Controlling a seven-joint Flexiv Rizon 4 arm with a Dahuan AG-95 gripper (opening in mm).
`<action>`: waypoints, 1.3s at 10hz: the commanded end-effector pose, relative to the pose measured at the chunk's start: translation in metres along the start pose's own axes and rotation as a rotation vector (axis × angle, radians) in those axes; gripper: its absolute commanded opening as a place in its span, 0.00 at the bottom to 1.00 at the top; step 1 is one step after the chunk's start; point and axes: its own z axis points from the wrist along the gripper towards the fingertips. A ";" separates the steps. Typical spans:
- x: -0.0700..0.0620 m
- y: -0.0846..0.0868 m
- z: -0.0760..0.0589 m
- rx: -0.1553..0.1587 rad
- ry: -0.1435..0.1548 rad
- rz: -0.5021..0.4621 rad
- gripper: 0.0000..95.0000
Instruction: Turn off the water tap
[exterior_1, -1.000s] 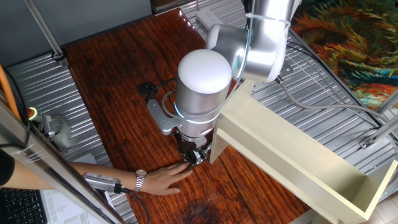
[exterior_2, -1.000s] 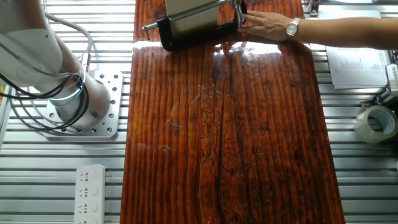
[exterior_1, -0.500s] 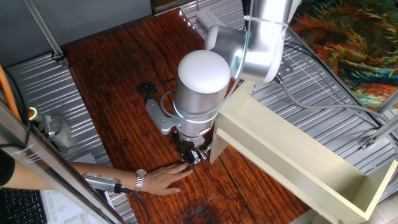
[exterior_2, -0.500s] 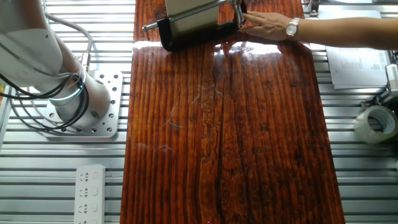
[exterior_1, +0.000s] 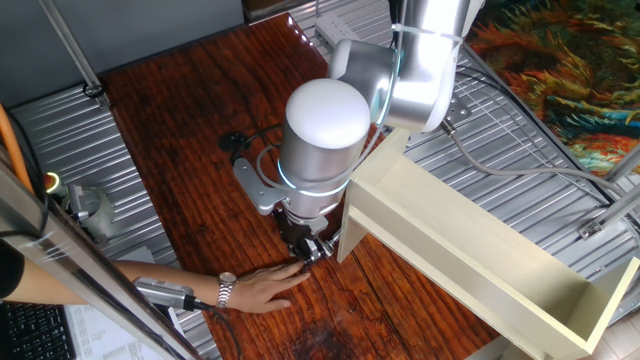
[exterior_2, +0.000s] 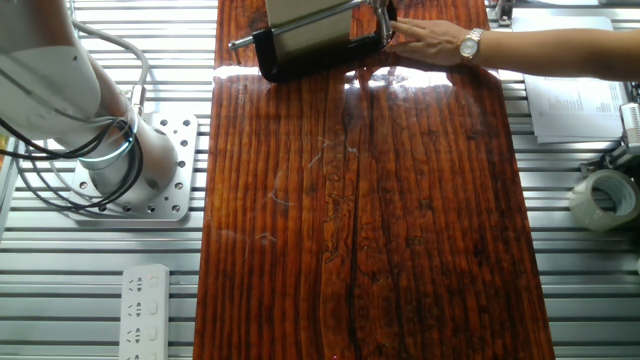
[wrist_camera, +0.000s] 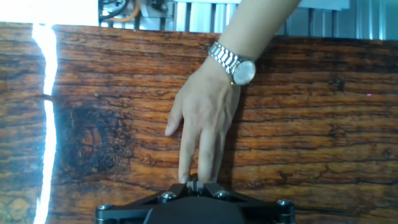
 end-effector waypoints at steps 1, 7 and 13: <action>0.000 -0.004 -0.001 0.006 0.000 -0.006 0.00; 0.005 -0.026 0.004 0.022 -0.010 -0.034 0.00; 0.016 -0.040 0.008 0.039 -0.009 -0.063 0.00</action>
